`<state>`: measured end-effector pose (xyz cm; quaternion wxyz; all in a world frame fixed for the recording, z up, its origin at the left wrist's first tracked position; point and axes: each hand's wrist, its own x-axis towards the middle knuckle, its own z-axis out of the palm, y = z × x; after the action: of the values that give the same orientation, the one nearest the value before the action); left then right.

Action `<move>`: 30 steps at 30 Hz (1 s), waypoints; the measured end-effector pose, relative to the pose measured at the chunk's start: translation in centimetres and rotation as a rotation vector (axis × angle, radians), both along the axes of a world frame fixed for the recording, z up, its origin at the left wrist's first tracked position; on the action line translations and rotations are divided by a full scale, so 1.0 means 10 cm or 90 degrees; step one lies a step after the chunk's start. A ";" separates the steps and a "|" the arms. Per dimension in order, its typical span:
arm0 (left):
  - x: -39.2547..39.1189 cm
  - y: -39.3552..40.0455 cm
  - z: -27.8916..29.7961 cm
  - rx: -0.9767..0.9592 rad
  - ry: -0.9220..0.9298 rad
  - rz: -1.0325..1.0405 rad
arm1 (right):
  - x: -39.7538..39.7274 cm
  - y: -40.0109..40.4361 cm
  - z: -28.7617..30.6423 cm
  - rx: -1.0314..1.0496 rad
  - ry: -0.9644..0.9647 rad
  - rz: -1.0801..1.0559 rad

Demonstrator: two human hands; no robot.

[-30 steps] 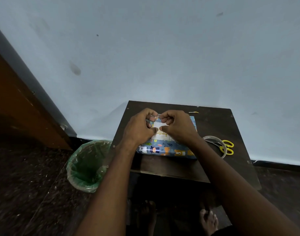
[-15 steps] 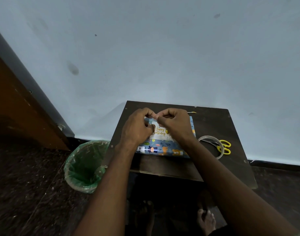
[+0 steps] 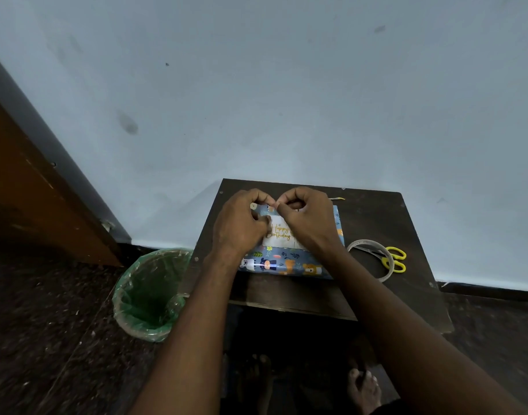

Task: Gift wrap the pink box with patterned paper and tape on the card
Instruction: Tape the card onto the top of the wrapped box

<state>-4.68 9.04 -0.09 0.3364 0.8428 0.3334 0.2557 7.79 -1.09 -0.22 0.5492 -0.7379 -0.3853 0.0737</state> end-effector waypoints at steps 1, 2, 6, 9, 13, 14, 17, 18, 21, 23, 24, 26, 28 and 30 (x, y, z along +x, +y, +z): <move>0.00 0.01 0.00 -0.013 0.005 0.007 | -0.01 0.00 0.01 0.006 0.050 0.003; -0.01 0.02 0.00 -0.027 0.009 0.013 | -0.01 0.00 0.02 0.015 0.105 0.005; -0.04 0.04 0.02 -0.071 0.008 0.052 | -0.01 0.02 0.02 0.028 0.271 0.021; -0.06 0.05 0.05 -0.123 -0.026 0.075 | 0.00 0.04 0.00 0.005 0.284 0.019; -0.06 0.05 0.03 -0.134 -0.020 0.086 | -0.02 0.05 0.01 -0.011 0.264 0.024; -0.06 0.05 0.02 -0.133 -0.018 0.082 | -0.02 0.05 0.01 -0.016 0.259 0.025; -0.06 0.06 -0.02 -0.127 -0.018 0.078 | -0.01 0.05 0.00 -0.030 0.249 0.022; -0.06 0.07 -0.03 -0.125 -0.017 0.085 | -0.01 0.05 0.01 -0.034 0.247 0.019; -0.05 0.07 -0.02 -0.151 -0.018 0.108 | -0.01 0.07 -0.01 -0.054 0.223 0.006; -0.05 0.07 -0.04 -0.162 -0.002 0.121 | -0.01 0.10 -0.04 -0.080 0.187 -0.014; -0.05 0.06 -0.05 -0.165 0.007 0.131 | -0.01 0.12 -0.06 -0.096 0.171 -0.026; -0.04 0.05 -0.07 -0.178 0.016 0.153 | -0.01 0.15 -0.09 -0.116 0.152 -0.044; -0.02 0.04 -0.05 -0.184 0.021 0.174 | -0.03 0.17 -0.10 -0.126 0.130 -0.061; 0.02 0.02 -0.03 -0.174 0.039 0.193 | -0.04 0.19 -0.11 -0.133 0.103 -0.078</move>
<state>-4.53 9.24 -0.38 0.3949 0.7371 0.4979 0.2299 7.37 0.76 -1.37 0.5022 -0.8047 -0.2846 0.1390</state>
